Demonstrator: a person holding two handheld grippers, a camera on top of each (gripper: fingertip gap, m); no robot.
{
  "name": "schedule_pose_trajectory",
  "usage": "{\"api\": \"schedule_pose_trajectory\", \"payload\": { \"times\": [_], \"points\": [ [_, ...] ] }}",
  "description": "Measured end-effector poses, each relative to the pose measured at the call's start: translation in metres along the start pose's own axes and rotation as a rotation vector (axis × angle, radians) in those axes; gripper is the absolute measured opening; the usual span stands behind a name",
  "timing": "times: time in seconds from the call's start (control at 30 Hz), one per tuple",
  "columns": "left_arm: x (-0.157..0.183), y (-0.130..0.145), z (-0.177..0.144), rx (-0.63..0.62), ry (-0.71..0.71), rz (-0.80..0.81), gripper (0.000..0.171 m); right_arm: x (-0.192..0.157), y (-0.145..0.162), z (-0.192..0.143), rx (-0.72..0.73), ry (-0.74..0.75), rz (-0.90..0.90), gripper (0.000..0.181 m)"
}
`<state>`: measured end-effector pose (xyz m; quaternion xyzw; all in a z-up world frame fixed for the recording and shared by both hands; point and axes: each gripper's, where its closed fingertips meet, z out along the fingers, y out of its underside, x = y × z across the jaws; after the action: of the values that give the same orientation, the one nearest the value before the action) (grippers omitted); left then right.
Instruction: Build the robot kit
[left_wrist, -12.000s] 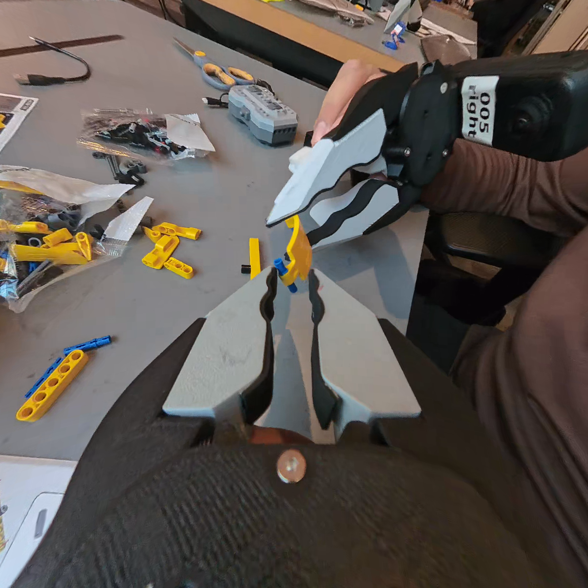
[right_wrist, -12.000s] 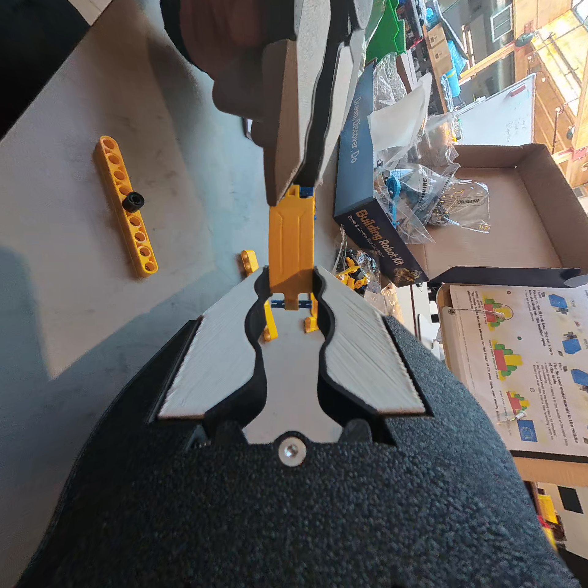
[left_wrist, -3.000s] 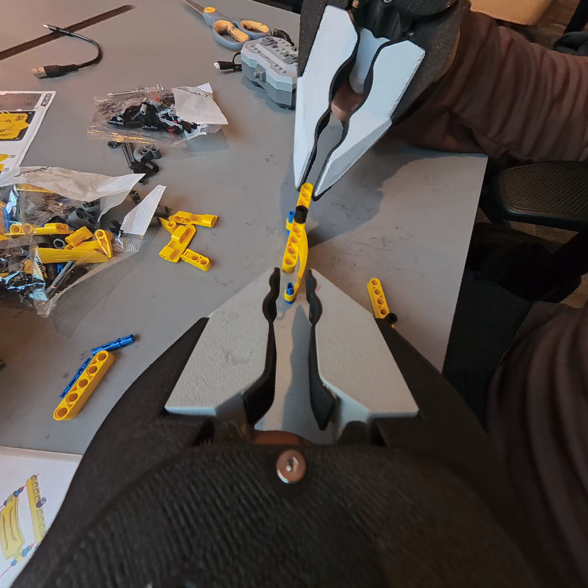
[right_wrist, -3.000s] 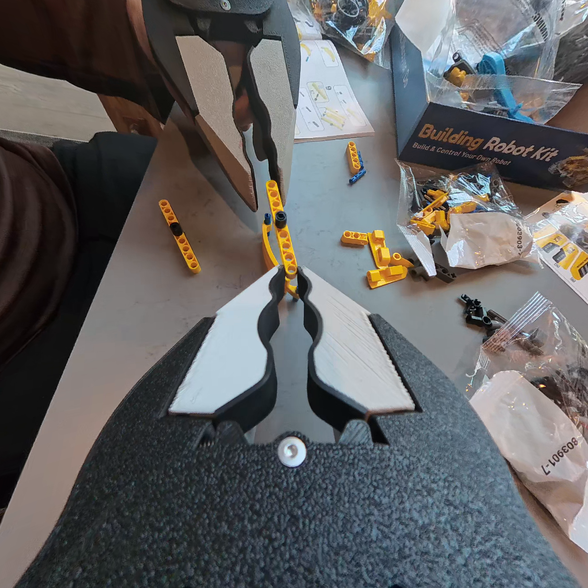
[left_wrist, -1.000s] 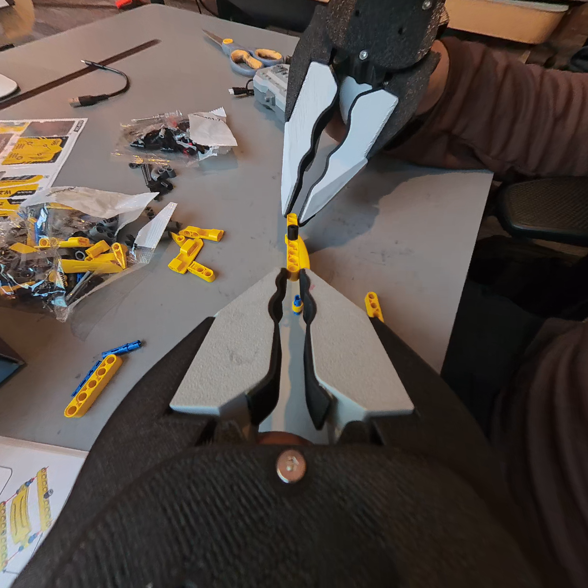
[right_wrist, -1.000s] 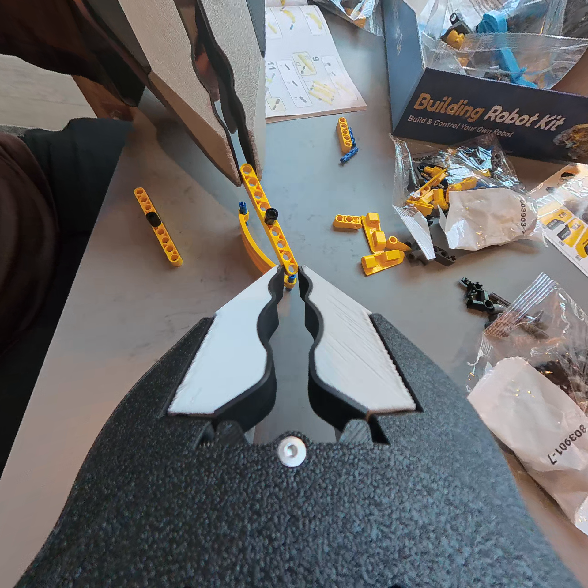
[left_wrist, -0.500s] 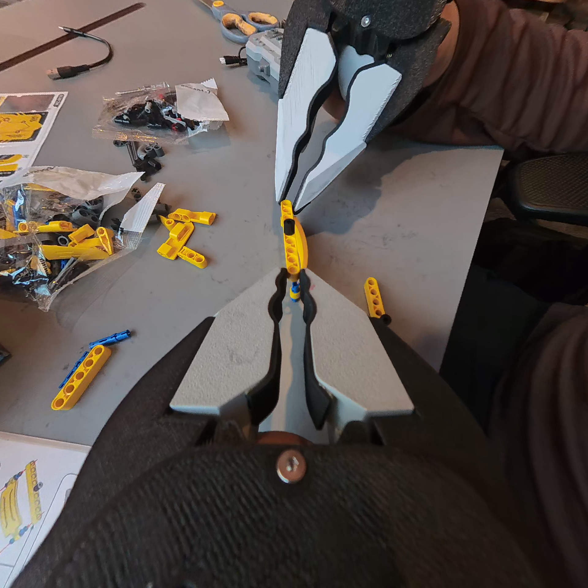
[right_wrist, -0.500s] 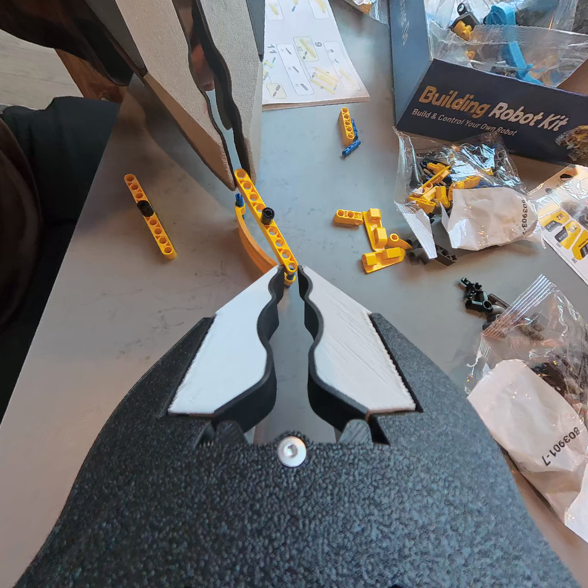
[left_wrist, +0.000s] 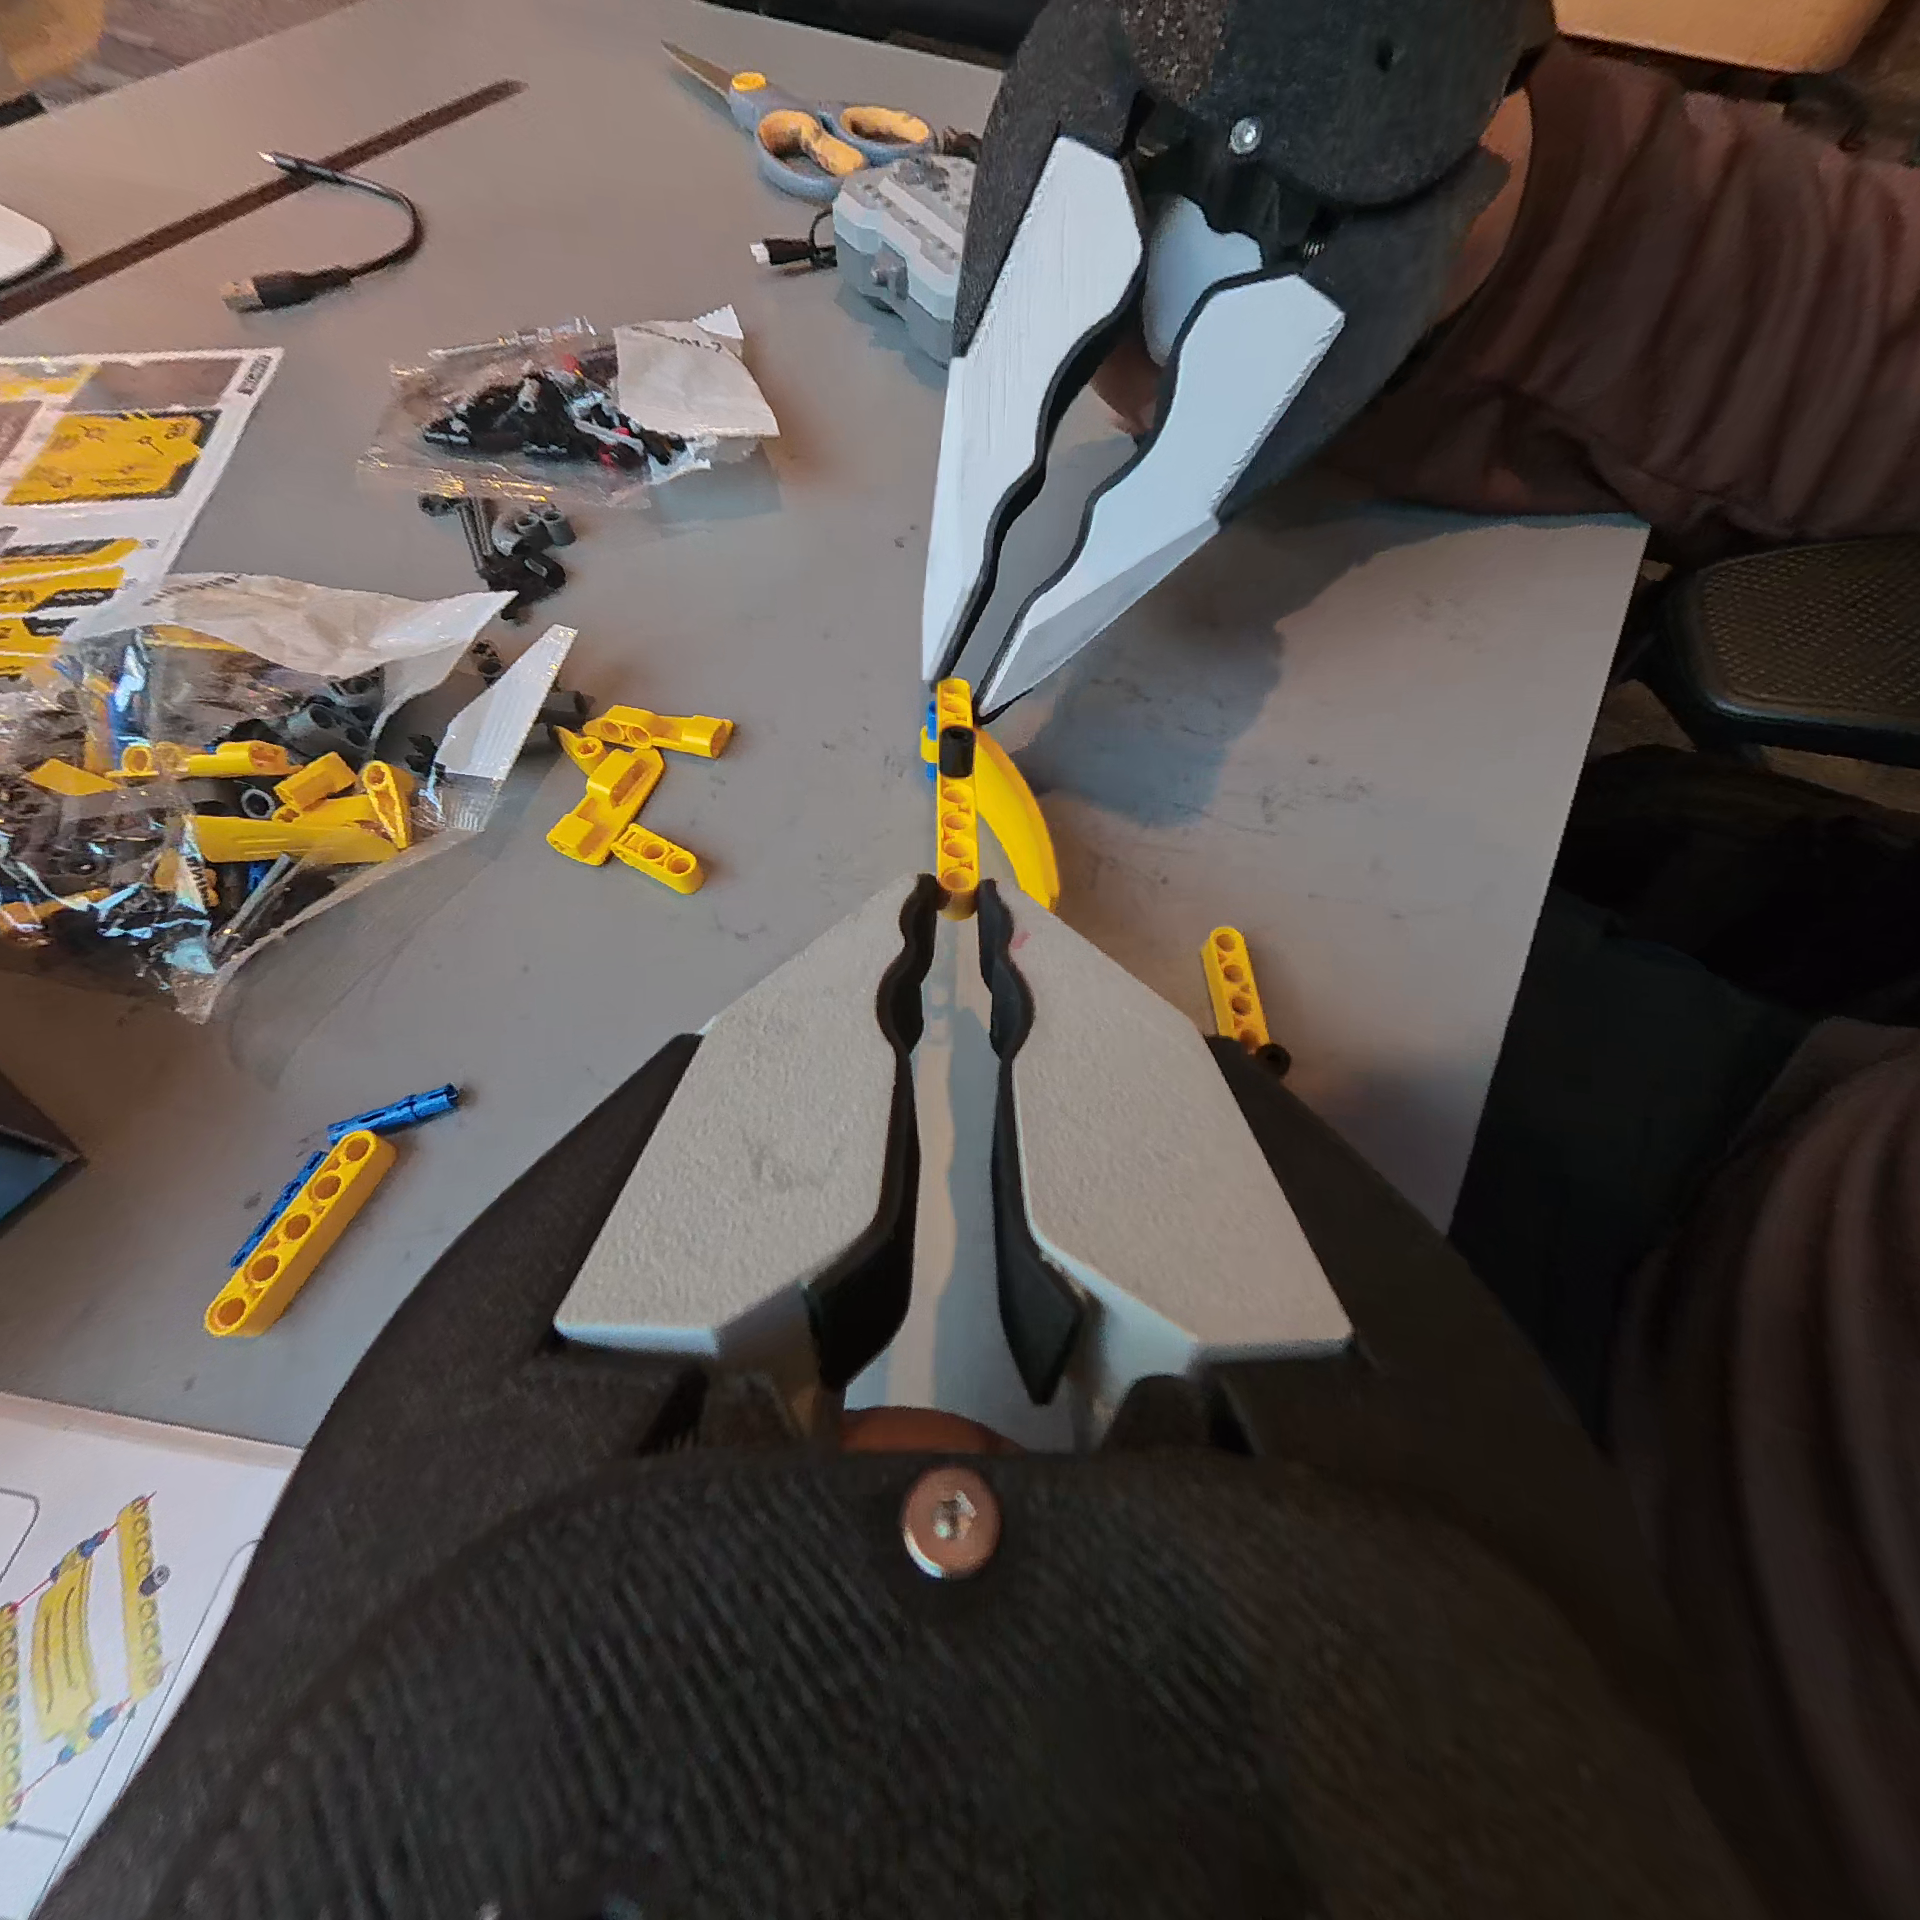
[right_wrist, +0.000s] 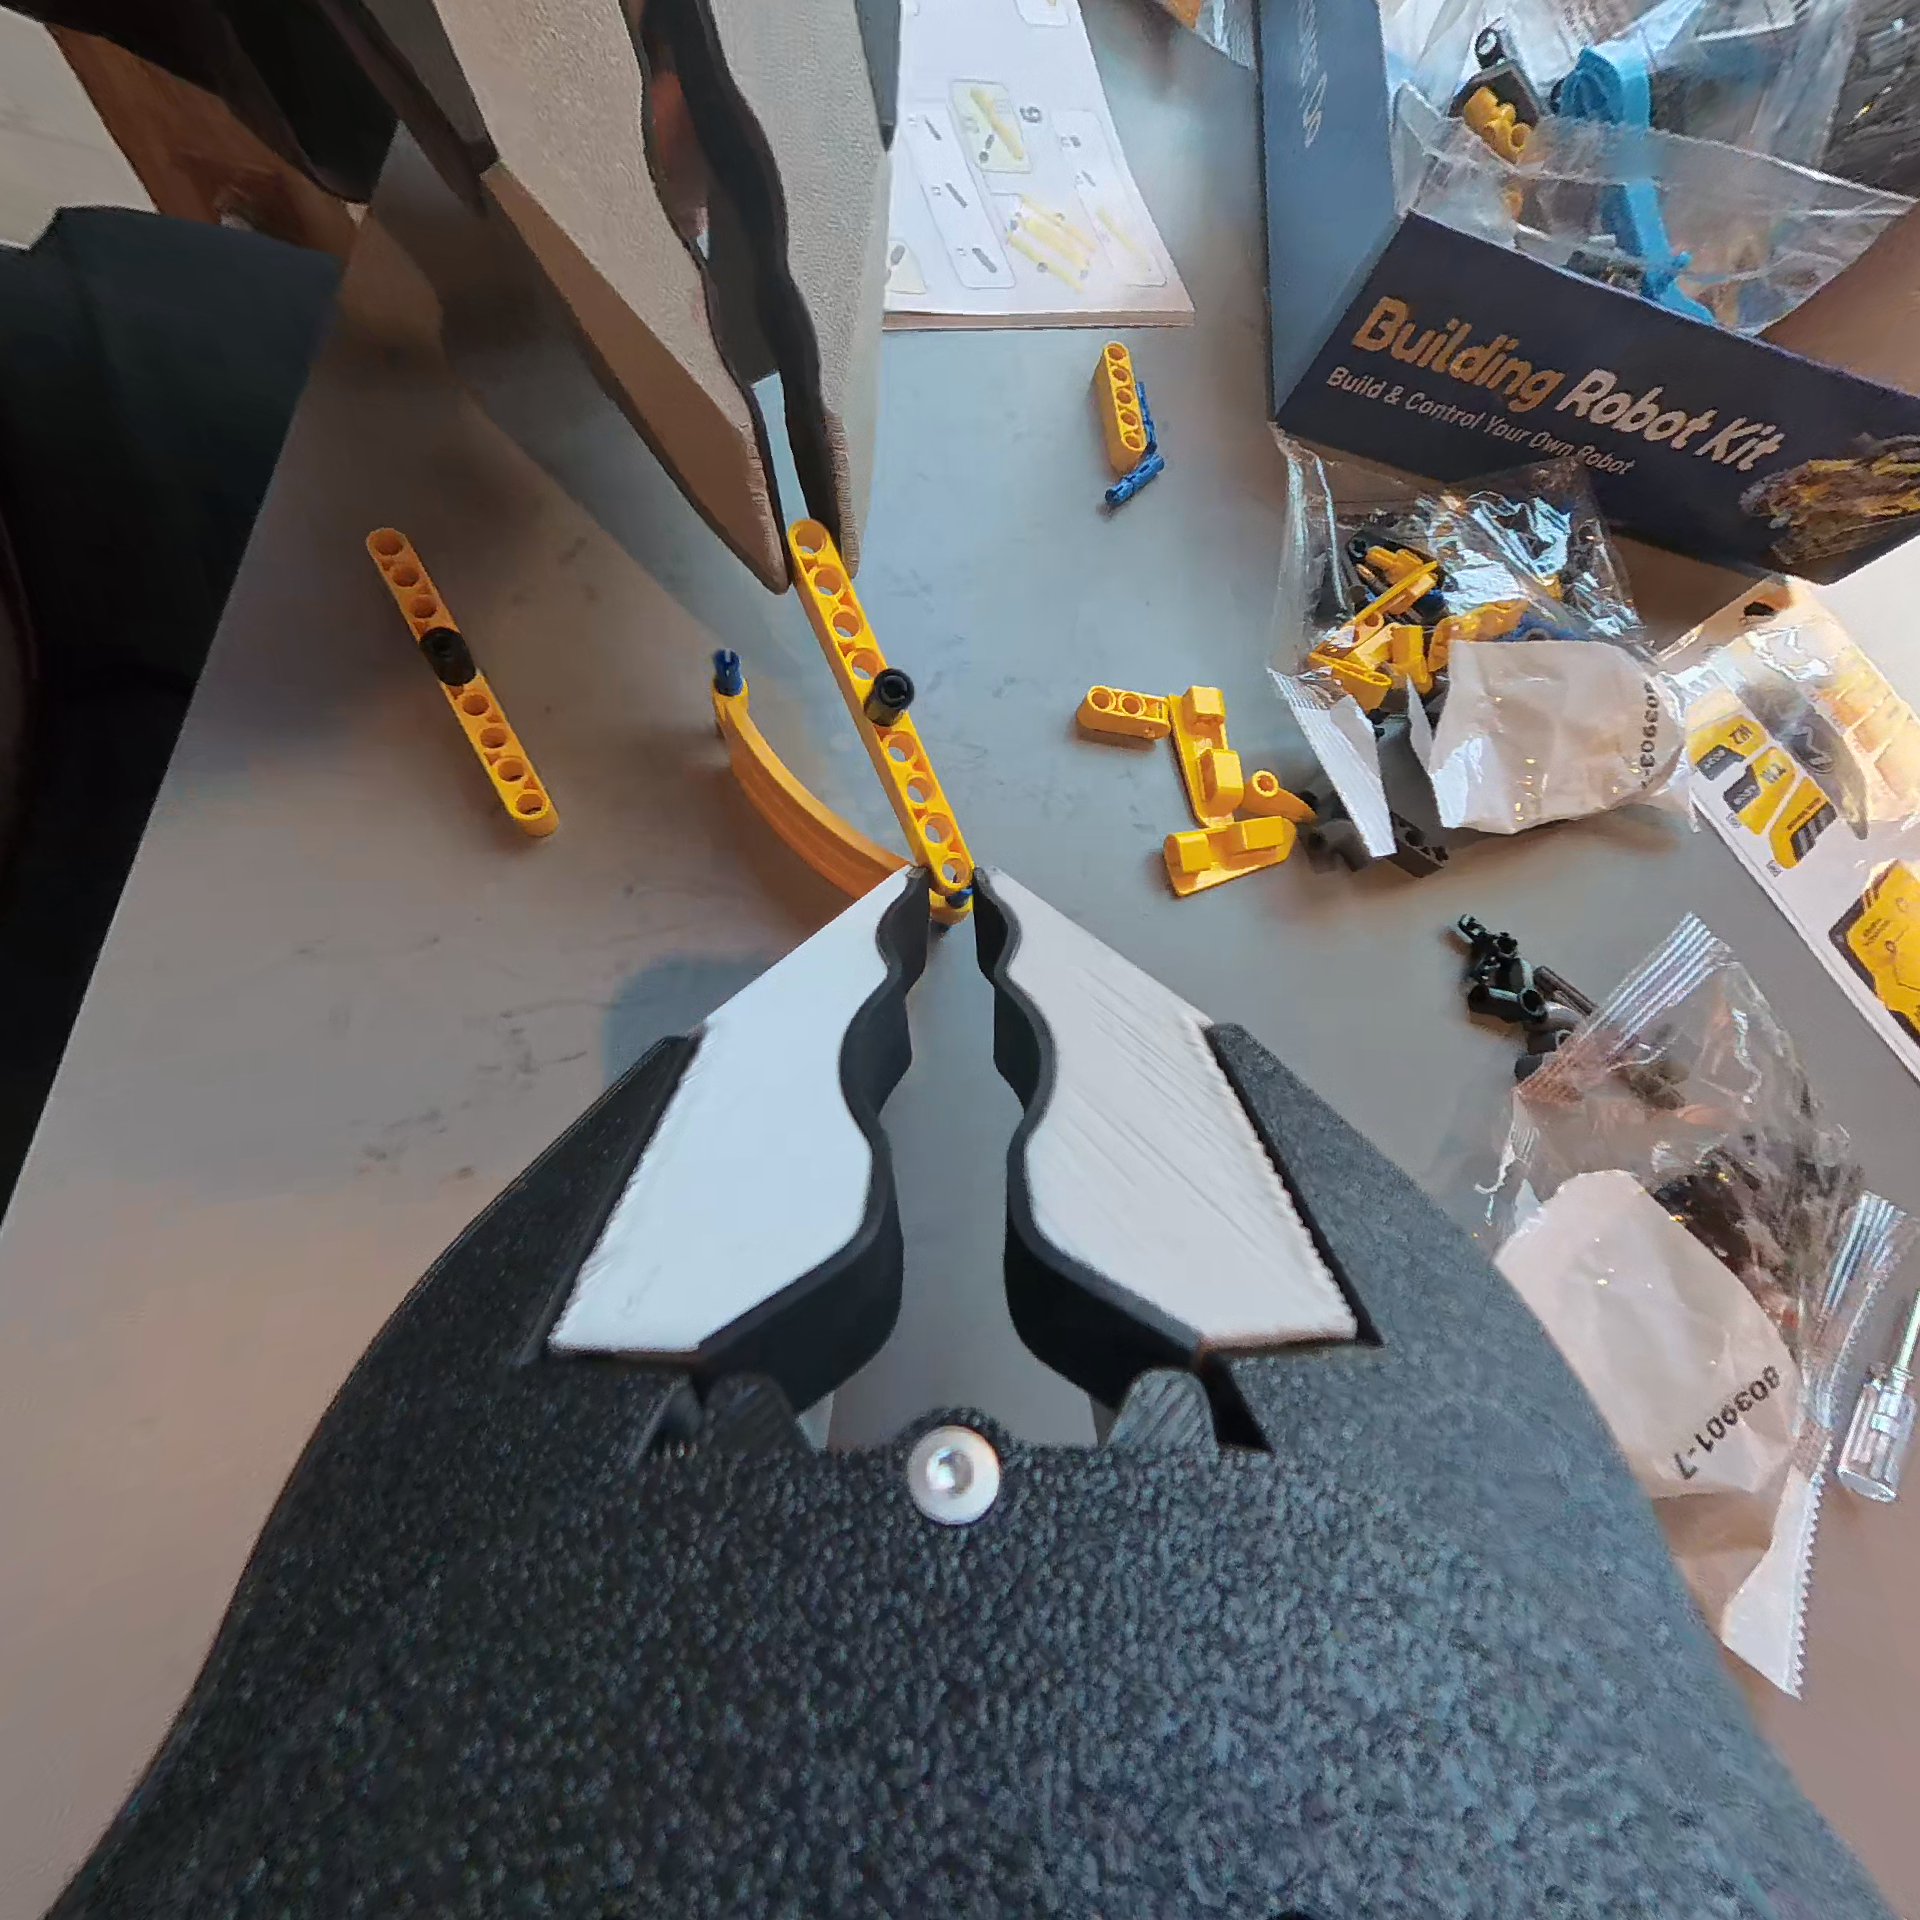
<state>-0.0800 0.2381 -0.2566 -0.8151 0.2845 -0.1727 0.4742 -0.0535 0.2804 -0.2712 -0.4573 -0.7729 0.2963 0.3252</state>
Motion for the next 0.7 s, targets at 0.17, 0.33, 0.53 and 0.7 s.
{"api": "schedule_pose_trajectory", "payload": {
  "times": [0.17,0.33,0.53,0.7],
  "points": [
    [0.001,-0.007,0.000,0.038,-0.049,0.023,0.005,0.005,-0.006,-0.010,0.062,-0.029,0.089,0.009],
    [-0.006,-0.010,-0.007,0.071,-0.035,-0.032,0.005,0.004,-0.011,-0.018,0.104,-0.091,0.182,0.033],
    [-0.019,-0.018,-0.021,0.106,-0.056,-0.056,0.005,0.001,0.000,0.002,0.036,-0.093,0.160,0.047],
    [-0.018,-0.021,-0.023,0.124,-0.042,-0.074,0.005,-0.006,0.006,0.016,-0.012,-0.151,0.199,0.052]
  ]
}}
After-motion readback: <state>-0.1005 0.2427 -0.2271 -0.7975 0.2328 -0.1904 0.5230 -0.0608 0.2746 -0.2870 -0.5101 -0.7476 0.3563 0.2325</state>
